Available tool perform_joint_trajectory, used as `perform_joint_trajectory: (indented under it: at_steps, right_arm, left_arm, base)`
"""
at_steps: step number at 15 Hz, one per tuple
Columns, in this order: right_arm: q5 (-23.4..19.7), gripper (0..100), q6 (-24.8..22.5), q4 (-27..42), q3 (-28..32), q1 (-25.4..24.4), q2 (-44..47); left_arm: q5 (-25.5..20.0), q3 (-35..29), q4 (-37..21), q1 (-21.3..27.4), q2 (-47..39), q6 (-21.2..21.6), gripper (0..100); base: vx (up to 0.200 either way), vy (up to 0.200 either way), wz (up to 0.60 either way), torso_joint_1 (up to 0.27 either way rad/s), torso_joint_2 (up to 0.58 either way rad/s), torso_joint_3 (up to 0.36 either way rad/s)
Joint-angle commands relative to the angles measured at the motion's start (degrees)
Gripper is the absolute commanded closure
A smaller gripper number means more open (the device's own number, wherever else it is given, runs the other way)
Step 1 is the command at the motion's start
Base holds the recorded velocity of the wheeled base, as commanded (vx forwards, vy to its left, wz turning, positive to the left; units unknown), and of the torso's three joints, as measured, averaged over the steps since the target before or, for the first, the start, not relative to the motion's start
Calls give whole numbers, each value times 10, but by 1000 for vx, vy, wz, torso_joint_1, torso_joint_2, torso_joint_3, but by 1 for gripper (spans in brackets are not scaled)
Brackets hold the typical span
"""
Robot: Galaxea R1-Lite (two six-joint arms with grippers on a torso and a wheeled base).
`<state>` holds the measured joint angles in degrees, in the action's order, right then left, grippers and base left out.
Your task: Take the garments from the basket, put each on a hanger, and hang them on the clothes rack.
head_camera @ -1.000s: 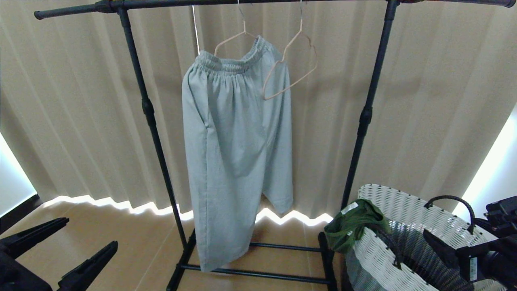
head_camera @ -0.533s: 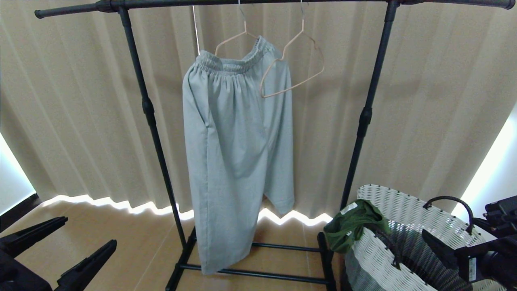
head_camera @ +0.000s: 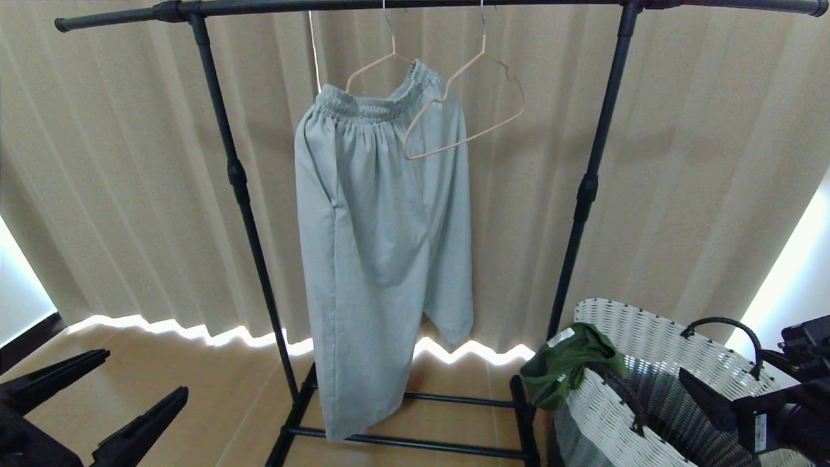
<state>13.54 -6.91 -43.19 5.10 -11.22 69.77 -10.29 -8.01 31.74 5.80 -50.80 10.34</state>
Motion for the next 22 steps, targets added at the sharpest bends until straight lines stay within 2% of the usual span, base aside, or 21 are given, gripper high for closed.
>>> perform_joint_trajectory:
  at_steps: [1,5,14,16,20,22]
  right_arm:
    - [0,0,0,-1,0,0,0]
    - [0,0,0,-1,0,0,2]
    - [-8,0,2,-2,-1,0,1]
    - [-39,0,1,3,-2,0,5]
    - [-44,0,-15,7,40,8,26]
    - [-47,0,-63,21,78,51,83]
  left_arm:
    - [0,0,-1,0,-1,0,0]
    - [0,0,0,0,0,0,0]
    - [0,0,0,3,-1,1,0]
    - [0,1,0,3,2,6,0]
    - [-1,1,0,4,0,11,0]
    - [-1,1,0,5,3,12,0]
  base:
    - [200,0,0,2,12,2]
    - [200,0,0,5,5,5]
    - [0,0,0,0,0,0]
    - [0,0,0,0,0,0]
    - [0,0,0,0,0,0]
    - [0,0,0,0,0,0]
